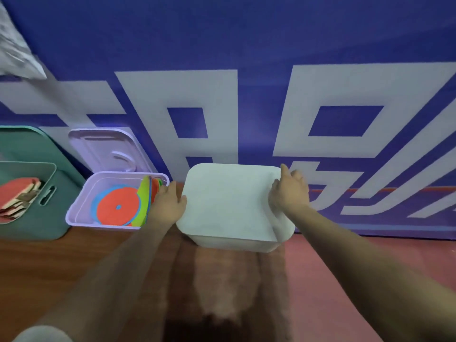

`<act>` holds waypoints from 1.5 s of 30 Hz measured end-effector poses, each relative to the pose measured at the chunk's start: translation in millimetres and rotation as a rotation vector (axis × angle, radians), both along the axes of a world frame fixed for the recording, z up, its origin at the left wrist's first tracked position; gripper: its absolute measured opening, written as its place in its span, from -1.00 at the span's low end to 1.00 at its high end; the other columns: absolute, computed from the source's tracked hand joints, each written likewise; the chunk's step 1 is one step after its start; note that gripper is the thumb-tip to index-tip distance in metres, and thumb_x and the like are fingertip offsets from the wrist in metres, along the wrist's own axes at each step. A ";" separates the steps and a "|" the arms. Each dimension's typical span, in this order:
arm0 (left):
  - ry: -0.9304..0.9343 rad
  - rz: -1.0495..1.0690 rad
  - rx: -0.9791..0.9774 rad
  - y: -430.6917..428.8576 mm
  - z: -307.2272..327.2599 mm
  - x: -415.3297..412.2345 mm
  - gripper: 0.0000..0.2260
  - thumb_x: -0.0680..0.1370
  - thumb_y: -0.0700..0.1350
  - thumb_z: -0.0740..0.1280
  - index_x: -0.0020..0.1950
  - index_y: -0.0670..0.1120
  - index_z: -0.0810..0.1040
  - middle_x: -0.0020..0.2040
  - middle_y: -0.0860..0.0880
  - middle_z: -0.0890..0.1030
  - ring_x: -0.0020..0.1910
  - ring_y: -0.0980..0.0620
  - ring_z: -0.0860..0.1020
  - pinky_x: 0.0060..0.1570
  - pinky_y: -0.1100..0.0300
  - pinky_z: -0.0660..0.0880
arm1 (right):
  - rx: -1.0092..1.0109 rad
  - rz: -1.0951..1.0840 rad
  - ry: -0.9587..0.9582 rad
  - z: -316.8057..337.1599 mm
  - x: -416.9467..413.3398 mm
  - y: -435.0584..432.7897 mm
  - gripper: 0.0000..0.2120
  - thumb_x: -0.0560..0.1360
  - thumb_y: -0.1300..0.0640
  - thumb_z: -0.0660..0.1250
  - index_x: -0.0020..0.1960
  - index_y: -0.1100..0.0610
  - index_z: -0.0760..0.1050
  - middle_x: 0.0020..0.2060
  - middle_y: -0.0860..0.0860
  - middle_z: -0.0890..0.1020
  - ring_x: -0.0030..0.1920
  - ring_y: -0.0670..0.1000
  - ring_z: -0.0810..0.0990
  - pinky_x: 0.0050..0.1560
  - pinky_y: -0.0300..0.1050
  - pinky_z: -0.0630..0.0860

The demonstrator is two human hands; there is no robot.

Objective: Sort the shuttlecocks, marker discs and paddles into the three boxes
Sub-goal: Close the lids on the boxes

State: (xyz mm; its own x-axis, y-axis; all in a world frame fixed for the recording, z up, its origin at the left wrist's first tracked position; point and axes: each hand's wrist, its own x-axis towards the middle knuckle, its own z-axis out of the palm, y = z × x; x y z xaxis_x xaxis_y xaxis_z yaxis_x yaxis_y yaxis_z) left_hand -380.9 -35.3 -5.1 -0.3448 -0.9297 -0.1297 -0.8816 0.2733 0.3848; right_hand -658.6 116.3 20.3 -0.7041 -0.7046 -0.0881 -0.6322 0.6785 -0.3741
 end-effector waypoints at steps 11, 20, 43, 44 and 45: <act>0.188 0.154 -0.143 -80.1 68.4 156.6 -0.72 0.48 -0.07 0.30 0.10 -0.21 0.53 0.06 -0.23 0.55 0.09 -0.21 0.51 0.13 -0.02 0.44 | -0.129 0.331 -0.054 61.8 168.9 -105.1 -0.55 0.58 -0.10 0.18 0.34 0.16 0.35 0.25 0.13 0.44 0.20 0.15 0.49 0.20 0.02 0.47; 0.054 0.056 -0.133 -229.0 83.0 251.3 -0.36 0.43 0.19 0.36 0.39 -0.11 0.32 0.33 -0.21 0.38 0.30 -0.22 0.39 0.26 -0.07 0.39 | -0.105 0.348 -0.089 62.5 283.6 -248.9 -0.42 0.55 -0.12 0.23 0.39 0.24 0.24 0.25 0.22 0.41 0.23 0.27 0.46 0.21 0.12 0.45; 0.563 -0.258 -0.482 -314.8 78.6 257.2 -0.78 0.64 -0.15 0.22 0.17 -0.19 0.59 0.05 -0.17 0.63 0.01 -0.19 0.58 0.04 0.12 0.43 | -0.419 0.114 -0.261 75.1 337.6 -326.7 -0.30 0.55 -0.22 0.23 0.51 0.18 0.16 0.39 0.17 0.36 0.36 0.17 0.38 0.32 -0.02 0.32; 0.610 -0.261 -0.474 -309.0 90.2 258.6 -0.80 0.64 -0.15 0.22 0.14 -0.19 0.59 0.03 -0.16 0.64 -0.02 -0.17 0.58 0.00 0.15 0.41 | -0.460 0.105 -0.297 84.2 338.0 -325.1 -0.26 0.53 -0.29 0.21 0.51 0.17 0.18 0.41 0.14 0.36 0.39 0.14 0.35 0.37 0.00 0.31; 0.638 -0.266 -0.446 -301.4 101.7 259.2 -0.81 0.64 -0.13 0.22 0.12 -0.19 0.58 0.00 -0.15 0.64 -0.05 -0.15 0.57 -0.05 0.14 0.40 | -0.491 0.087 -0.351 91.4 338.1 -324.4 -0.21 0.50 -0.35 0.18 0.52 0.15 0.18 0.43 0.11 0.36 0.43 0.12 0.32 0.42 0.04 0.28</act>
